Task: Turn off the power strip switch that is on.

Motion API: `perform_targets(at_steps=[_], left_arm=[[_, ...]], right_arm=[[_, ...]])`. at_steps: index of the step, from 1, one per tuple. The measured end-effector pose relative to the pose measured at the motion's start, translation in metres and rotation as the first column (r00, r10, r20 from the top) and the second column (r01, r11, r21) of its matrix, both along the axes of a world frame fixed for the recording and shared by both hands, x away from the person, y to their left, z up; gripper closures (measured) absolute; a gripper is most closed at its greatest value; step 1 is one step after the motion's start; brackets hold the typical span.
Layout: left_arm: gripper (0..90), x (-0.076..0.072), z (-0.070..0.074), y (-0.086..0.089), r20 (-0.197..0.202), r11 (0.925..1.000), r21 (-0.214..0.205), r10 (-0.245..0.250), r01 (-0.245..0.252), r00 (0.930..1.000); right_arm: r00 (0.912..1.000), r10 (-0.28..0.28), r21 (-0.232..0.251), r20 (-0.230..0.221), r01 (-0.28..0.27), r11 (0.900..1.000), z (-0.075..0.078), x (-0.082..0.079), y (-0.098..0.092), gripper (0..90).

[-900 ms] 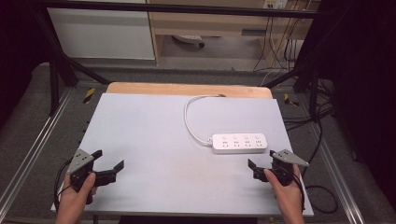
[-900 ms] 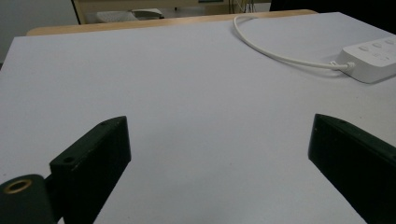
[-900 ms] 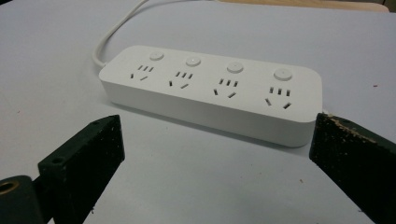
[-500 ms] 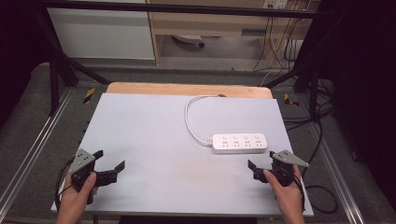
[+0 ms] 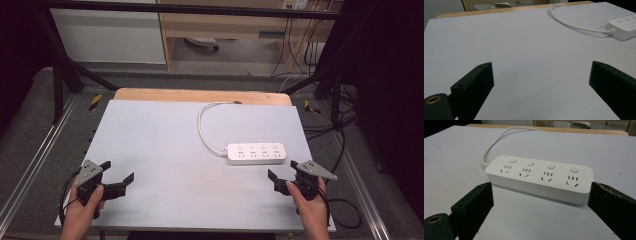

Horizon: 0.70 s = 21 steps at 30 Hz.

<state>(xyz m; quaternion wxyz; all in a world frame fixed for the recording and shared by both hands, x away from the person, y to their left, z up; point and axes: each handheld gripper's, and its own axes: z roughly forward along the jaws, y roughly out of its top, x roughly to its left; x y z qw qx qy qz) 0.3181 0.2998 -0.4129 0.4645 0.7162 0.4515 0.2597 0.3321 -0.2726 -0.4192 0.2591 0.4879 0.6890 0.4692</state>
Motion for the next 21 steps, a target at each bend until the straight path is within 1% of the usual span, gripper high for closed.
perform_targets(at_steps=[1,2,6,9,13,15,18,19,21], left_arm=[[5.6,0.000,0.000,0.000,-0.001,1.0000,0.001,0.000,0.000,1.0000],[5.6,0.000,-0.001,0.000,-0.002,1.0000,0.000,0.001,-0.001,1.0000],[5.6,0.000,-0.001,0.000,-0.007,1.0000,0.004,0.003,-0.003,1.0000],[5.6,0.001,-0.002,-0.001,-0.012,1.0000,0.003,0.007,-0.007,0.9999],[5.6,0.001,-0.002,-0.001,-0.013,1.0000,0.006,0.003,-0.003,0.9999],[5.6,0.001,-0.002,-0.001,-0.012,0.9999,0.010,0.001,-0.001,0.9999],[5.6,0.001,-0.003,-0.002,-0.017,1.0000,0.009,0.001,-0.001,0.9999],[5.6,0.001,-0.003,-0.002,-0.017,1.0000,0.008,0.001,0.000,0.9999],[5.6,0.001,-0.003,-0.002,-0.016,1.0000,0.007,-0.001,0.001,0.9999]], right_arm=[[1.0000,0.004,-0.003,-0.002,-0.004,1.0000,0.002,0.001,0.001,6.6],[1.0000,0.003,-0.015,-0.007,-0.003,0.9999,0.008,0.002,0.004,6.0],[1.0000,0.008,0.001,0.003,-0.008,1.0000,0.016,0.005,0.005,5.8],[0.9997,0.025,-0.014,0.002,-0.025,0.9996,0.022,0.008,0.008,6.2],[0.9996,0.027,-0.011,-0.002,-0.027,0.9996,0.027,0.011,0.010,6.8],[0.9995,0.030,-0.010,-0.007,-0.030,0.9995,0.029,0.014,0.010,9.4],[0.9997,0.023,-0.012,-0.014,-0.023,0.9997,0.031,0.020,0.008,10.4],[0.9997,0.019,-0.007,-0.018,-0.019,0.9998,0.033,0.025,0.007,10.2],[0.9997,0.020,-0.006,-0.016,-0.020,0.9998,0.034,0.027,0.006,10.1]])
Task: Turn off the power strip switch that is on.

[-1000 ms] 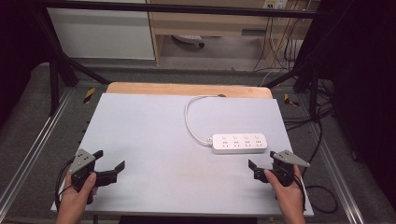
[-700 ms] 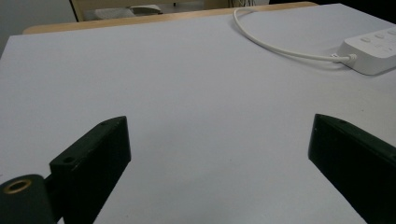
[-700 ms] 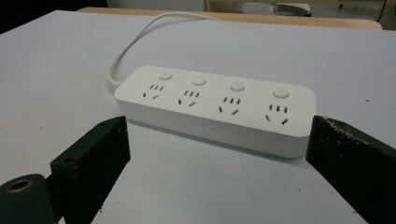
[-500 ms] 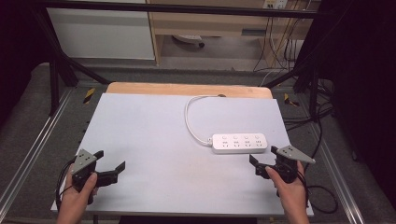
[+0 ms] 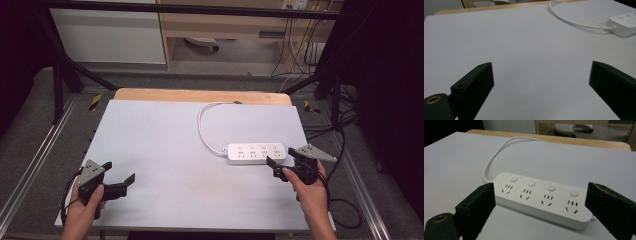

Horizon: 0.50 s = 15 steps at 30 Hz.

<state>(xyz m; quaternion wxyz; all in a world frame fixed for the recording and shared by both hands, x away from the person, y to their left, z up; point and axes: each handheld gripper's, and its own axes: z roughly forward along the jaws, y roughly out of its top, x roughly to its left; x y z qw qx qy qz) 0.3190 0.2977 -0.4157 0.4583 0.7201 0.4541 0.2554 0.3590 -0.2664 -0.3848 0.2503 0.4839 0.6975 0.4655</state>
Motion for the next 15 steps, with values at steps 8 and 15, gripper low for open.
perform_targets(at_steps=[8,15], left_arm=[[5.6,0.000,0.000,0.000,0.000,1.0000,-0.001,-0.004,0.004,1.0000],[5.6,0.000,0.000,0.000,-0.004,1.0000,0.004,-0.003,0.003,1.0000]], right_arm=[[0.9998,-0.007,-0.003,0.019,0.007,1.0000,0.019,0.016,0.001,10.2],[0.9996,-0.005,0.008,0.029,0.005,1.0000,0.031,0.028,0.004,12.8]])
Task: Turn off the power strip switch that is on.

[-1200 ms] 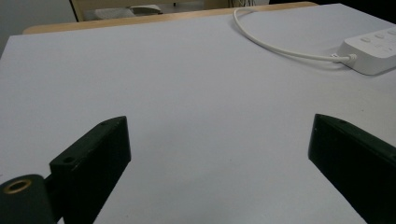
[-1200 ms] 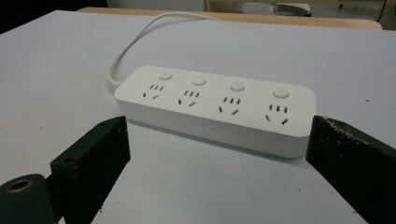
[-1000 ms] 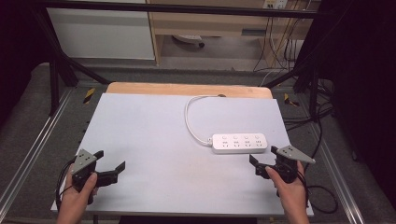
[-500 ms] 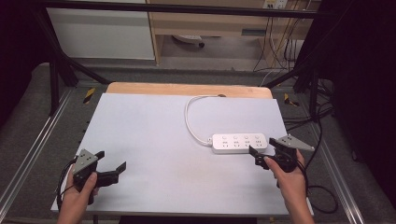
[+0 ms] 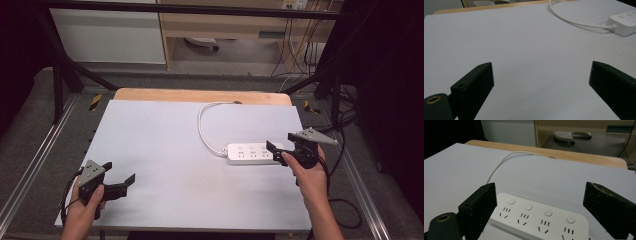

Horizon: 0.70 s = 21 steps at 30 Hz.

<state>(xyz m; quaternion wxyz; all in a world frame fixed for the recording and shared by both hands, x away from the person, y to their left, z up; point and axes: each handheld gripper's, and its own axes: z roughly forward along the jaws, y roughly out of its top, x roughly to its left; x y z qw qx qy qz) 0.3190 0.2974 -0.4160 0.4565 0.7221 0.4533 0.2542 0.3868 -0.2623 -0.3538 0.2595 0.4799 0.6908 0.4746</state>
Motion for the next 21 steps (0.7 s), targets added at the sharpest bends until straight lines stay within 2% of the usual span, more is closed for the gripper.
perform_targets(at_steps=[9,17,21], left_arm=[[5.6,0.000,0.000,0.000,-0.002,1.0000,-0.001,-0.001,0.001,1.0000],[5.6,0.000,0.000,0.000,-0.001,1.0000,0.001,0.000,0.000,1.0000],[5.6,0.000,0.000,0.000,-0.003,1.0000,0.000,0.005,-0.005,1.0000]], right_arm=[[0.9999,0.011,0.017,-0.009,-0.010,0.9998,0.010,0.016,0.003,17.7],[0.9999,0.005,0.016,-0.013,-0.005,0.9999,0.010,0.030,0.005,18.2],[0.9998,0.006,0.018,-0.018,-0.006,0.9998,0.008,0.040,0.006,25.2]])
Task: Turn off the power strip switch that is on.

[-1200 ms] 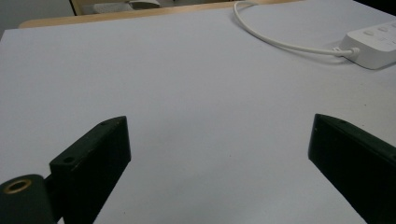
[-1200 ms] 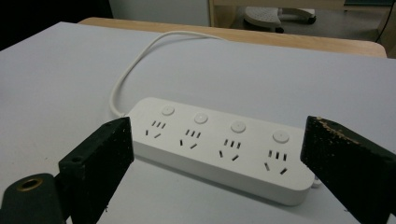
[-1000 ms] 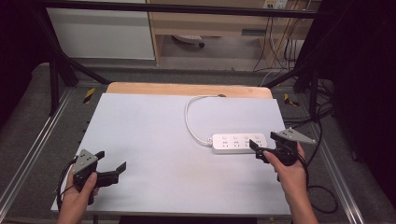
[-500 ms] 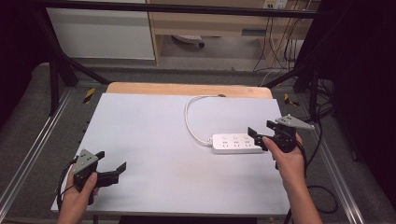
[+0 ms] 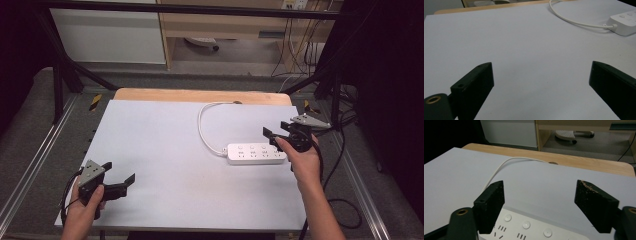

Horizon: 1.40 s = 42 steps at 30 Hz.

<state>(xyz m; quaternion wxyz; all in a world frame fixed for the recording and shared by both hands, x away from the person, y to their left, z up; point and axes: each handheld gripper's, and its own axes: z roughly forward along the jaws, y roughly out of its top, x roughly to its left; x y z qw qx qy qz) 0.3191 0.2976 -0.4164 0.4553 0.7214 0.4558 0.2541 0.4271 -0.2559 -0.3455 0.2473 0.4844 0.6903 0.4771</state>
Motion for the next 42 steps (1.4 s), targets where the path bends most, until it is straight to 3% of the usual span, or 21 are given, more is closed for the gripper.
perform_targets(at_steps=[2,6,7,8,9,13,15,16,24,35,42], left_arm=[[5.6,0.000,0.000,0.000,0.000,1.0000,0.000,0.000,0.000,1.0000],[5.6,0.001,0.000,0.000,0.003,1.0000,0.000,-0.002,0.002,1.0000],[5.6,0.001,0.000,0.000,0.003,1.0000,0.000,0.000,0.000,1.0000],[5.6,0.001,0.000,0.000,0.004,1.0000,-0.003,0.002,-0.002,1.0000],[5.6,0.001,0.000,0.000,0.002,1.0000,-0.001,0.002,-0.002,1.0000],[5.6,0.001,-0.001,-0.001,0.002,1.0000,0.007,0.003,-0.003,1.0000],[5.6,0.000,-0.001,-0.001,0.002,1.0000,0.005,0.003,-0.004,1.0000],[5.6,0.000,-0.001,-0.001,0.002,1.0000,0.005,0.005,-0.005,1.0000],[5.6,0.000,-0.001,0.000,0.008,0.9999,0.000,0.012,-0.012,0.9999],[5.6,0.002,-0.001,-0.001,0.002,0.9999,0.008,0.011,-0.011,0.9999],[5.5,0.003,-0.002,-0.003,-0.004,1.0000,0.007,0.007,-0.007,1.0000]], right_arm=[[1.0000,-0.003,0.003,-0.003,0.003,1.0000,0.000,0.001,0.000,27.9],[0.9999,0.002,0.031,0.013,-0.003,0.9995,0.000,0.007,-0.002,44.8],[0.9999,0.002,0.031,0.013,-0.003,0.9995,0.000,0.007,-0.002,44.8],[0.9998,0.002,0.027,0.021,-0.002,0.9996,0.000,0.008,-0.002,49.4],[0.9995,0.005,0.027,0.033,-0.006,0.9996,-0.001,0.010,-0.003,59.9],[0.9992,0.007,0.016,0.040,-0.008,0.9998,-0.006,0.014,-0.003,76.0],[0.9993,0.009,0.012,0.036,-0.010,0.9999,-0.008,0.014,-0.003,78.9],[0.9995,0.011,-0.010,0.029,-0.010,0.9999,-0.011,0.016,-0.001,84.5],[0.9998,0.003,-0.031,0.017,-0.003,0.9995,-0.020,0.020,0.003,90.0],[0.9997,-0.013,0.009,0.020,0.013,0.9999,-0.026,0.019,0.002,90.0],[0.9993,-0.018,0.005,-0.033,0.018,0.9998,-0.041,0.029,0.005,90.0]])
